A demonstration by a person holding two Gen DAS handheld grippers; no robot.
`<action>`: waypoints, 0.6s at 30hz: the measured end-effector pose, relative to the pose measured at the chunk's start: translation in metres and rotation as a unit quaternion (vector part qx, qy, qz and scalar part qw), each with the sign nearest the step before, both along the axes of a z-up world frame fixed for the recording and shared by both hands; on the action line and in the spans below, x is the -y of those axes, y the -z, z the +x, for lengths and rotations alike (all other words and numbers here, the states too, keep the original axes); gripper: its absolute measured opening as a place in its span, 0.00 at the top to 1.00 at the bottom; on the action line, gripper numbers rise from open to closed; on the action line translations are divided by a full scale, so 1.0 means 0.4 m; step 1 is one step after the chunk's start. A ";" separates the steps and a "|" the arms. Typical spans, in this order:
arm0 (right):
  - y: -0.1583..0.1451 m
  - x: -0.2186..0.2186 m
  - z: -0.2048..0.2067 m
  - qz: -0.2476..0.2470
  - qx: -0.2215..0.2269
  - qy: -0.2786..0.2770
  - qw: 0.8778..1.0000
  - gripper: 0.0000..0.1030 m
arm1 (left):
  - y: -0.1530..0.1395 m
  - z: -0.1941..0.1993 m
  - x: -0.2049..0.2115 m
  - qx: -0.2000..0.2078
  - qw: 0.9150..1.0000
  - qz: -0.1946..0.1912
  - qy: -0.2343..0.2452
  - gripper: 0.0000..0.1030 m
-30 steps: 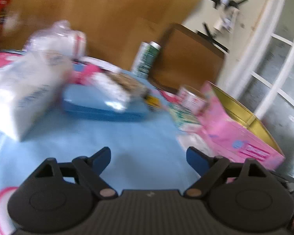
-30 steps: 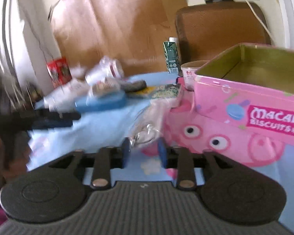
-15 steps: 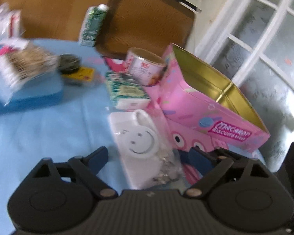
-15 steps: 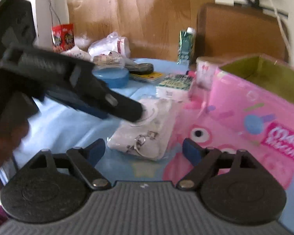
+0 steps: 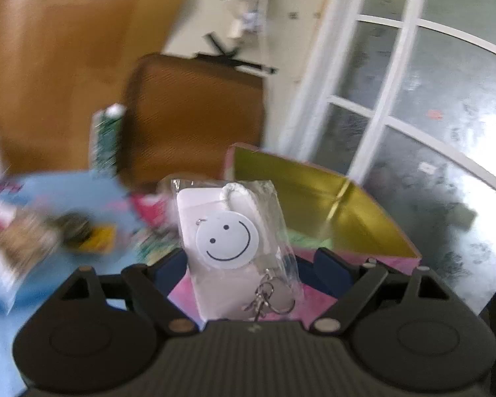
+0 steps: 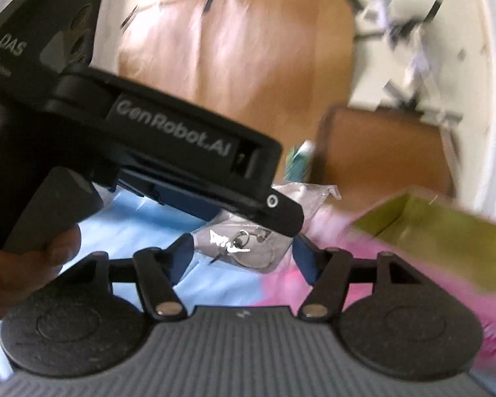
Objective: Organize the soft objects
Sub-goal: 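Carry the keychain package into the pink tin and release it, then reach the left tool to the cotton swab bag and grasp it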
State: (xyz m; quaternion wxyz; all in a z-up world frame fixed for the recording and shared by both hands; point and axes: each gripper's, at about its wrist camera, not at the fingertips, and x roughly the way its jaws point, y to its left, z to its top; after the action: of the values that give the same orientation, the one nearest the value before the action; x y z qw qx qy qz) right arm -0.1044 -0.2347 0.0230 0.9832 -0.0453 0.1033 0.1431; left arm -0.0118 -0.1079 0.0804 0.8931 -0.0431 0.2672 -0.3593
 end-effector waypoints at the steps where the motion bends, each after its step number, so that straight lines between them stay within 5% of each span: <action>1: -0.008 0.013 0.001 -0.004 0.012 0.014 1.000 0.34 | -0.009 0.011 0.029 0.006 1.000 0.000 0.014 0.16; 11: 0.013 0.227 0.099 0.001 -0.009 0.192 0.981 0.34 | 0.000 0.083 0.320 0.021 0.996 0.041 0.074 0.14; 14: 0.036 0.264 0.131 -0.024 -0.019 0.296 0.955 0.32 | 0.011 0.069 0.307 0.022 0.997 0.034 0.071 0.14; 18: 0.042 0.308 0.103 0.025 -0.015 0.300 0.953 0.32 | 0.024 0.039 0.216 0.030 0.998 0.035 0.051 0.14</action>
State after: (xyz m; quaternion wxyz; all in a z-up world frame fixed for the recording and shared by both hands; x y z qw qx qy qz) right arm -0.0632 -0.3579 0.0060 0.9801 0.0146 0.1231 -0.1552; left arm 0.0039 -0.1942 0.0708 0.8820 0.0125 0.2546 -0.3963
